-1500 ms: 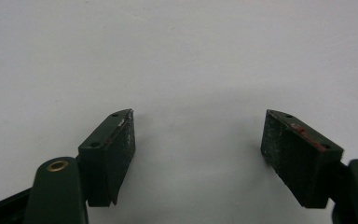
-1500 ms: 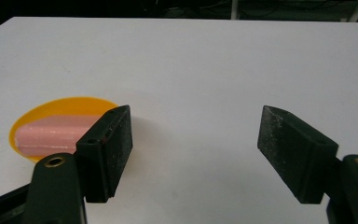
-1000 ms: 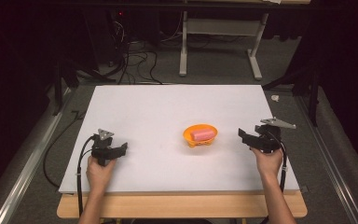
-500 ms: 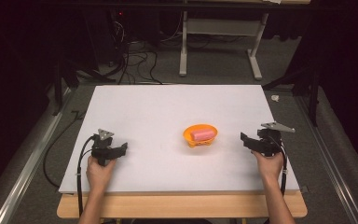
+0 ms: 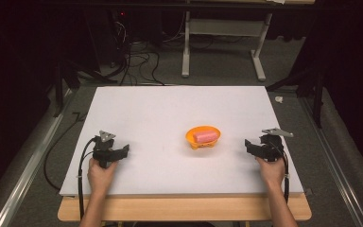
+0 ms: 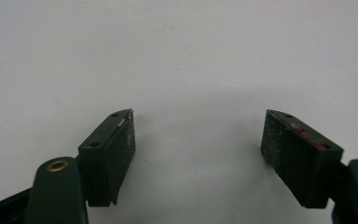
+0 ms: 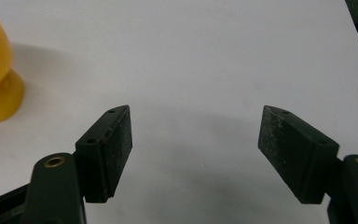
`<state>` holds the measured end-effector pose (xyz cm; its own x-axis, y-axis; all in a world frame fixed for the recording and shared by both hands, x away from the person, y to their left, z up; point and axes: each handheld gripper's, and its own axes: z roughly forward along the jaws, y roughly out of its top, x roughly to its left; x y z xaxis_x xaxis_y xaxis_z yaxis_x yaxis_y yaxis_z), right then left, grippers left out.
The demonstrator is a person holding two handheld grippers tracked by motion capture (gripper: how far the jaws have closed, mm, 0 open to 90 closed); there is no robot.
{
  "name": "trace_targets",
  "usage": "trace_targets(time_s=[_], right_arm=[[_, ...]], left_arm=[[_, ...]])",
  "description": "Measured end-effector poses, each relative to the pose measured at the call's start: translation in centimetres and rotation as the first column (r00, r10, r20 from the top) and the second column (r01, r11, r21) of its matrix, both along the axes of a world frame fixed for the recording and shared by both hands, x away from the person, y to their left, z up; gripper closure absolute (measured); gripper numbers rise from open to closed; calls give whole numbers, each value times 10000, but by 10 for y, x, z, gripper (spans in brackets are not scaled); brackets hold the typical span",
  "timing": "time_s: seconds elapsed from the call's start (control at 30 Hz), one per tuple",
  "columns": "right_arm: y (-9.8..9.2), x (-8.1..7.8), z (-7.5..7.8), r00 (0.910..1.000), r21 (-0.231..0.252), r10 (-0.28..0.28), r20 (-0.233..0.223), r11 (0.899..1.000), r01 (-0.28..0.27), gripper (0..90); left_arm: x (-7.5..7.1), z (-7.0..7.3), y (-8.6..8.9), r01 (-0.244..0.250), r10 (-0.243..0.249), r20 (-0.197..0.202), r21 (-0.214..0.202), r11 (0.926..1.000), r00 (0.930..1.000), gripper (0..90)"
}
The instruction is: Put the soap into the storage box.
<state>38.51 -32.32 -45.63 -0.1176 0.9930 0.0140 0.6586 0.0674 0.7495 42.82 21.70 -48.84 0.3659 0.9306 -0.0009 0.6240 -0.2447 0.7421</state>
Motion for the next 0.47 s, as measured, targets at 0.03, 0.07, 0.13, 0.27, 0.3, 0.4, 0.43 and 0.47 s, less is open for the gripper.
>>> trace_targets(time_s=[0.03,0.07,0.13,0.27,0.3,0.4,0.43,0.47], right_arm=[[0,0,0,10000,0,0,0,10000,0,265],[-1,1,-4,10000,-116,-11,-77,9999,10,263],[-1,2,-7,9998,-174,-60,-202,9998,57,261],[-1,4,-17,9988,-567,-55,-483,9984,28,250],[0,5,-21,9979,-682,-47,-646,9977,2,238],[-5,5,-25,9988,-358,-114,-478,9993,97,256],[-3,5,-25,9989,-455,-129,-447,9989,108,257],[-3,5,-25,9989,-455,-129,-447,9989,108,257]], left_arm=[[0,0,0,0,0,0,0,10000,10000,265],[0,0,0,14,-14,-8,14,10000,10000,265],[0,0,0,-1,1,-1,-1,10000,10000,265],[0,0,0,-7,7,16,-1,10000,10000,264],[0,0,0,0,0,5,2,10000,10000,265],[0,0,0,-7,7,5,2,10000,10000,264],[0,0,0,-4,4,2,-6,10000,10000,264],[0,0,0,-4,4,2,-6,10000,10000,264]])
